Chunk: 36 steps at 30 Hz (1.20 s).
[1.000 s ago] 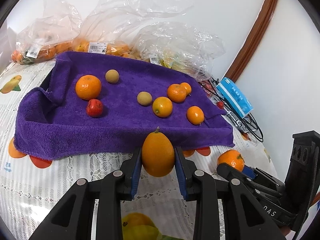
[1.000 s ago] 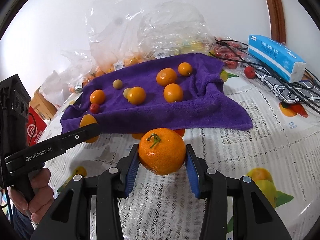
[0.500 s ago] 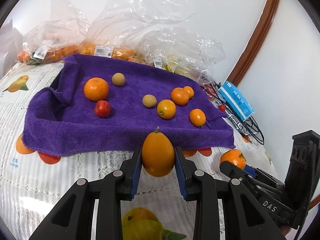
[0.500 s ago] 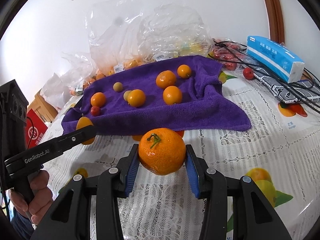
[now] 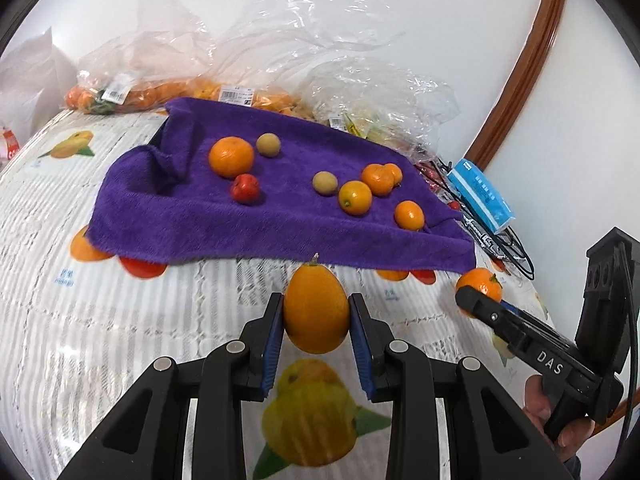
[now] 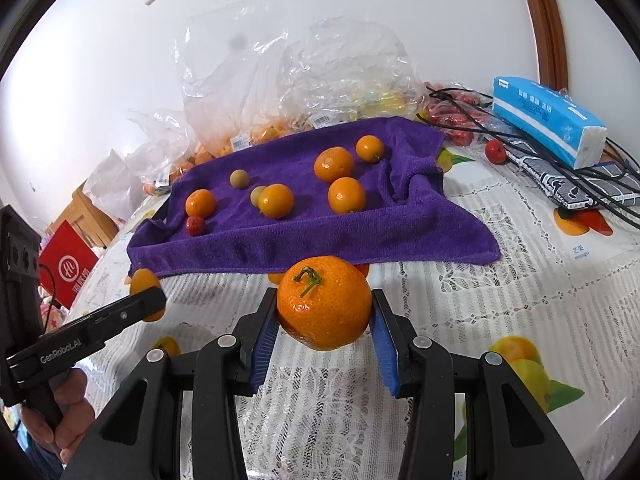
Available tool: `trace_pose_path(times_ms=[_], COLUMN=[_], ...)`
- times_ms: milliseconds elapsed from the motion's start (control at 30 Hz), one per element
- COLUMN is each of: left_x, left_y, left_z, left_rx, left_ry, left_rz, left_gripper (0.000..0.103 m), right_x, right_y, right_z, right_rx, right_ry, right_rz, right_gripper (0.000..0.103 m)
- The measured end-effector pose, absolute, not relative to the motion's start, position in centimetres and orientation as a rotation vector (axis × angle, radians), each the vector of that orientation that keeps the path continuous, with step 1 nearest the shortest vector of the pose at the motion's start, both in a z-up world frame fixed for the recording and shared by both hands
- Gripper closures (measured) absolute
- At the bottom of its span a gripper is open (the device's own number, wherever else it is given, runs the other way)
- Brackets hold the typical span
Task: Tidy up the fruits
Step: 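Carry the large orange and elongated orange fruit over the purple towel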
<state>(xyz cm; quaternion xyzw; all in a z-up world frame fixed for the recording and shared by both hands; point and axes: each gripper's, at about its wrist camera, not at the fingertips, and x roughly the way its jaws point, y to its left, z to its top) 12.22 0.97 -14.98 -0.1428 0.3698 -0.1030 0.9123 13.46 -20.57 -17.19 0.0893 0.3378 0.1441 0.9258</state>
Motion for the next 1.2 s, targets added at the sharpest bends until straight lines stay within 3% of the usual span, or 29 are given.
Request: trace_pose_path(times_ms=[433,1200], left_x=[9.4,6.0], left_y=[2.5,3.5], left_z=[-14.1,-5.9], left_rx=[-0.289,-0.221], left_ry=[0.748,0.579], left_rz=[-0.189,-0.173], left_gripper=[0.073,0.073], right_x=[11.5,7.1], right_y=[-19.6,-18.1], right_z=[-16.3,-8.0], right_rx=[0.177,0.127], right_ry=[0.696,0.575], right_rz=[0.288,0.249], right_gripper=[0.059,0.059])
